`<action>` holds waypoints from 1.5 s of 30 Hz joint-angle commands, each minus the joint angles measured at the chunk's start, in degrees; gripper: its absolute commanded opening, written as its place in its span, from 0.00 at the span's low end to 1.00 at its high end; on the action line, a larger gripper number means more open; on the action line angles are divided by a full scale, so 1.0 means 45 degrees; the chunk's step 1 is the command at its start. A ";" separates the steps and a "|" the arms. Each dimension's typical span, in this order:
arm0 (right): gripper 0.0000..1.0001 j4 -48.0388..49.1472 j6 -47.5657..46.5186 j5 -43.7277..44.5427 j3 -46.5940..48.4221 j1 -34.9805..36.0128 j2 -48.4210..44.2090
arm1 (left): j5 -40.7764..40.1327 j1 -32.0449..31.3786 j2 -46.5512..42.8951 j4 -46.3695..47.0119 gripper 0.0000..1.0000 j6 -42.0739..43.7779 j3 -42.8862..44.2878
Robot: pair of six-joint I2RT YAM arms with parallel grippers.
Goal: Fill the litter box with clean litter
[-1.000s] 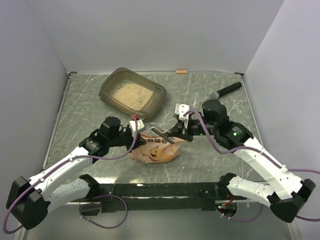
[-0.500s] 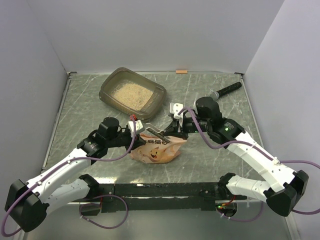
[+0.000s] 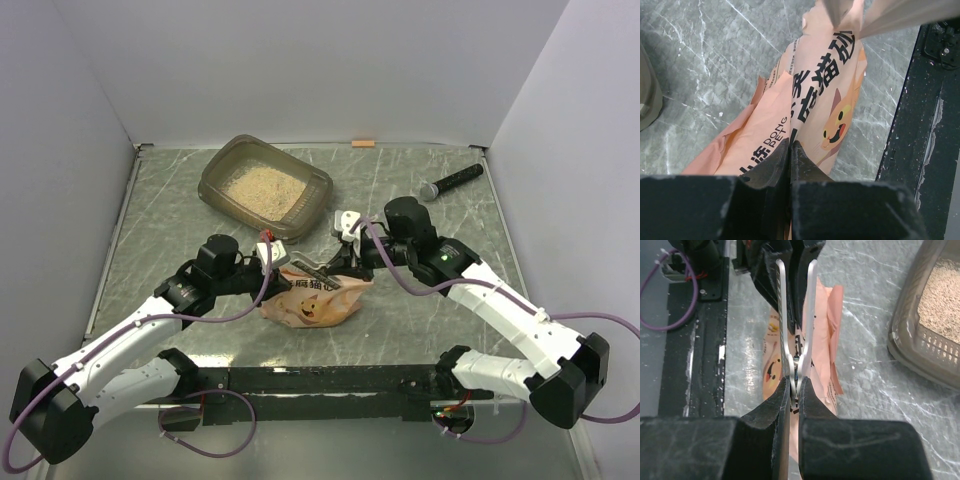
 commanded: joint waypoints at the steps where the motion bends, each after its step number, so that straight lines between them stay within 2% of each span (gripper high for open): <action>1: 0.00 -0.0410 -0.0804 0.0606 0.0017 -0.0055 0.0281 | 0.0203 0.0003 -0.0257 0.0307 0.08 -0.0145 0.0240; 5: 0.00 -0.0743 -0.1019 0.1406 -0.0119 -0.0016 0.0321 | 0.0184 -0.0016 -0.0218 0.0249 0.07 -0.0145 0.0298; 11: 0.00 -0.1230 -0.1097 0.1466 0.0134 -0.0015 0.0437 | 0.0184 -0.0016 -0.0257 0.0268 0.08 -0.0164 0.0298; 16: 0.00 -0.2771 -0.1488 0.2364 0.0719 0.0257 0.0945 | 0.0067 -0.0016 -0.0296 0.0210 0.07 -0.0203 0.0337; 29: 0.00 -0.5135 -0.1703 0.4940 0.1794 0.0766 0.2097 | -0.0187 -0.0016 -0.0628 0.0210 0.05 -0.0399 0.0396; 37: 0.00 -0.6757 -0.2093 0.5333 0.3102 0.0980 0.2507 | -0.0148 -0.0016 -0.0784 0.0190 0.05 -0.0438 0.0455; 45: 0.00 -0.6857 -0.2718 0.4475 0.2811 0.1663 0.3113 | -0.0304 -0.0016 -0.0902 0.0190 0.05 -0.0457 0.0454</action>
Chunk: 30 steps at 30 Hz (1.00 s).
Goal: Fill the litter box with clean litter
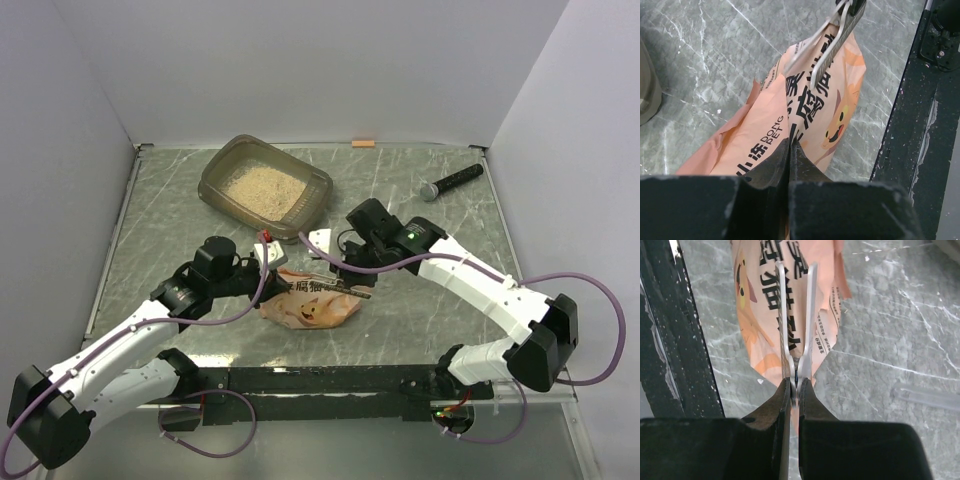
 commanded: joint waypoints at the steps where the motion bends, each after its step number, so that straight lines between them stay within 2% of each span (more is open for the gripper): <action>1: 0.00 -0.0416 -0.0586 -0.0480 0.0090 0.0585 0.0282 | -0.0139 0.0047 -0.0460 0.0496 0.05 -0.0151 0.0455; 8: 0.00 0.0188 -0.0704 -0.0559 -0.0027 0.1485 0.1024 | -0.0178 0.0047 -0.0362 0.0477 0.05 -0.0151 0.0474; 19: 0.00 0.0911 -0.0334 -0.0656 -0.0202 0.1603 0.1221 | -0.0276 0.0047 -0.0362 0.0457 0.05 -0.0151 0.0493; 20: 0.03 0.1009 -0.0294 -0.0695 -0.0280 0.1603 0.1162 | -0.0276 0.0047 -0.0362 0.0457 0.05 -0.0132 0.0494; 23: 0.24 0.1420 -0.0060 -0.0598 -0.0494 0.1603 0.0850 | -0.0276 0.0047 -0.0381 0.0476 0.05 -0.0151 0.0474; 28: 0.41 0.1713 0.0077 -0.0521 -0.0671 0.1583 0.0128 | -0.0276 0.0047 -0.0362 0.0457 0.05 -0.0112 0.0474; 29: 0.99 0.1713 0.0097 -0.0443 -0.0652 0.1583 0.0049 | -0.0276 0.0047 -0.0343 0.0438 0.05 -0.0132 0.0493; 30: 1.00 0.1713 0.0155 -0.0306 -0.0632 0.1564 -0.0165 | -0.0276 0.0047 -0.0342 0.0457 0.05 -0.0132 0.0474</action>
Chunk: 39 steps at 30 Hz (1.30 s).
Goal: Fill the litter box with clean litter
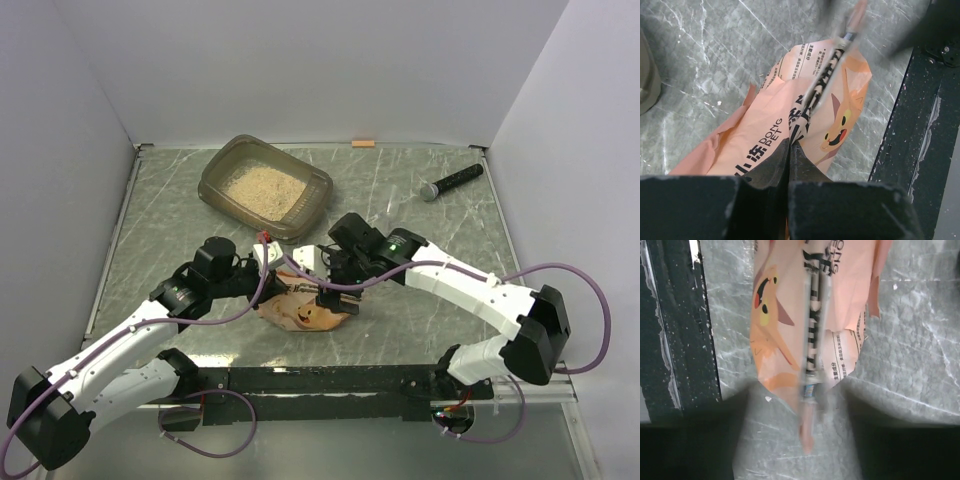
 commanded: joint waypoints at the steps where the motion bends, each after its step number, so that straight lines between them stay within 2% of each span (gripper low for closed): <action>1: 1.00 0.0582 0.0087 0.0120 -0.0049 0.0179 -0.0895 | -0.0106 0.0042 -0.0279 0.0889 0.05 -0.0103 0.0469; 8: 1.00 0.1224 0.1472 0.1955 0.0438 0.0180 -0.2378 | -0.0262 0.0042 -0.0357 0.0909 0.06 -0.0122 0.0489; 11: 1.00 0.1850 0.3033 0.3302 0.0691 0.0179 -0.2926 | -0.0418 0.0042 -0.0552 0.1025 0.12 -0.0180 0.0625; 14: 1.00 0.2222 0.5023 0.5078 0.1042 0.0160 -0.3278 | -0.0359 0.0042 -0.0689 0.0968 0.27 -0.0297 0.0975; 15: 1.00 0.1913 0.6305 0.6651 0.1238 0.0083 -0.3298 | -0.0456 0.0042 -0.0728 0.0890 0.37 -0.0356 0.1112; 19: 1.00 0.0252 0.7312 0.6531 0.2780 -0.0036 -0.3005 | -0.0691 0.0042 -0.0690 -0.0027 0.58 -0.0551 0.2283; 20: 1.00 0.0520 0.7624 0.6685 0.2647 -0.0035 -0.3102 | -0.0808 0.0042 -0.0670 -0.0319 0.83 -0.0590 0.2808; 21: 1.00 0.0716 0.8477 0.6938 0.2511 -0.0035 -0.3412 | -0.0809 0.0042 -0.0670 -0.0380 0.99 -0.0649 0.3045; 26: 1.00 0.1127 1.0845 0.8968 0.1827 -0.0016 -0.4137 | -0.1646 0.0042 -0.0475 -0.0906 0.99 -0.1976 0.4761; 27: 1.00 0.1225 1.1700 0.9262 0.1652 -0.0016 -0.4448 | -0.2403 0.0042 -0.0378 -0.1256 0.97 -0.2055 0.5017; 29: 1.00 0.1575 1.2078 0.9672 0.1124 -0.0035 -0.4762 | -0.3401 0.0042 -0.0046 -0.1551 0.97 -0.2328 0.5583; 31: 1.00 0.1811 1.2294 1.0005 0.0695 -0.0016 -0.5211 | -0.4823 0.0042 0.0304 -0.1903 0.97 -0.2718 0.5897; 34: 1.00 0.1988 1.2197 1.0514 0.0537 -0.0035 -0.5583 | -0.5805 0.0042 0.0366 -0.1594 0.97 -0.3400 0.6036; 38: 1.00 0.1793 1.1339 1.0146 0.0672 -0.0035 -0.5662 | -0.6258 0.0042 0.0053 -0.0889 0.97 -0.3931 0.5510; 39: 1.00 0.1541 1.1550 1.0782 0.0847 -0.0016 -0.5391 | -0.6239 0.0042 -0.0044 -0.0714 0.97 -0.3931 0.5392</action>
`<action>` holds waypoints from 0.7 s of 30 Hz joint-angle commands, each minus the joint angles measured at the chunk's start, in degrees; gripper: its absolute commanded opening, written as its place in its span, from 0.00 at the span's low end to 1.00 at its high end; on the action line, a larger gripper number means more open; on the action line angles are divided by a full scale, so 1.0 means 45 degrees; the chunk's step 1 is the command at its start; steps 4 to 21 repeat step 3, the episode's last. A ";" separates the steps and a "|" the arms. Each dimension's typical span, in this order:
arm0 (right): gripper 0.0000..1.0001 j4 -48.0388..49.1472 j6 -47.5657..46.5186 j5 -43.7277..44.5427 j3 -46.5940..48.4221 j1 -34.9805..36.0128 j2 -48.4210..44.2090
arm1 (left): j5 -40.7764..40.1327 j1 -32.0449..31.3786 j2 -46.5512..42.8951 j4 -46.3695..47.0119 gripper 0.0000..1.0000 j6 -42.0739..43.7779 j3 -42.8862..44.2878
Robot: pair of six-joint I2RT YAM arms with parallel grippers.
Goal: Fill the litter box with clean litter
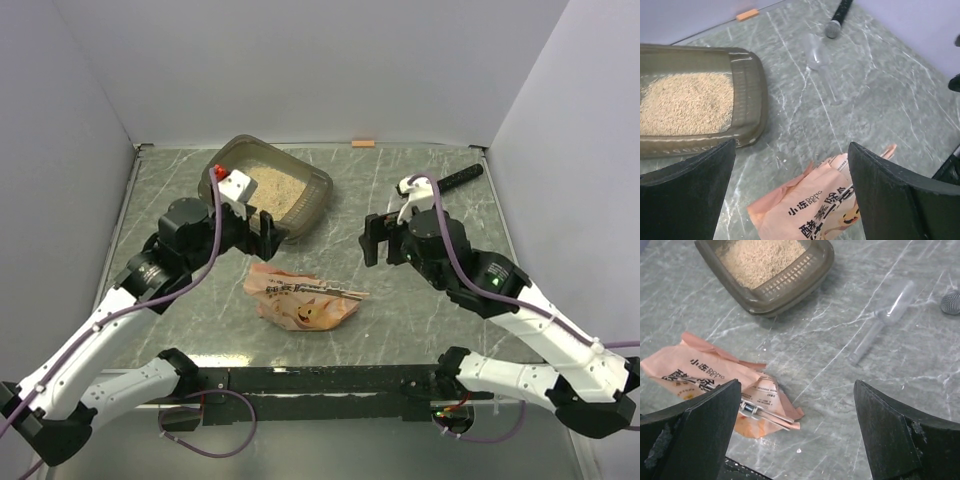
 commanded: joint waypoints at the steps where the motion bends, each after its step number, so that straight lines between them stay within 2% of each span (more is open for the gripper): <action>1: 1.00 -0.0252 0.0254 0.1649 0.0687 -0.0026 0.0303 | -0.0950 0.0038 -0.0651 0.1098 0.97 -0.0982 -0.0509; 3: 1.00 -0.0936 0.1326 0.3500 0.1176 -0.0026 0.0889 | -0.1065 0.0038 -0.0945 0.1588 0.97 -0.1197 -0.0881; 21: 1.00 -0.0936 0.1326 0.3500 0.1176 -0.0026 0.0889 | -0.1065 0.0038 -0.0945 0.1588 0.97 -0.1197 -0.0881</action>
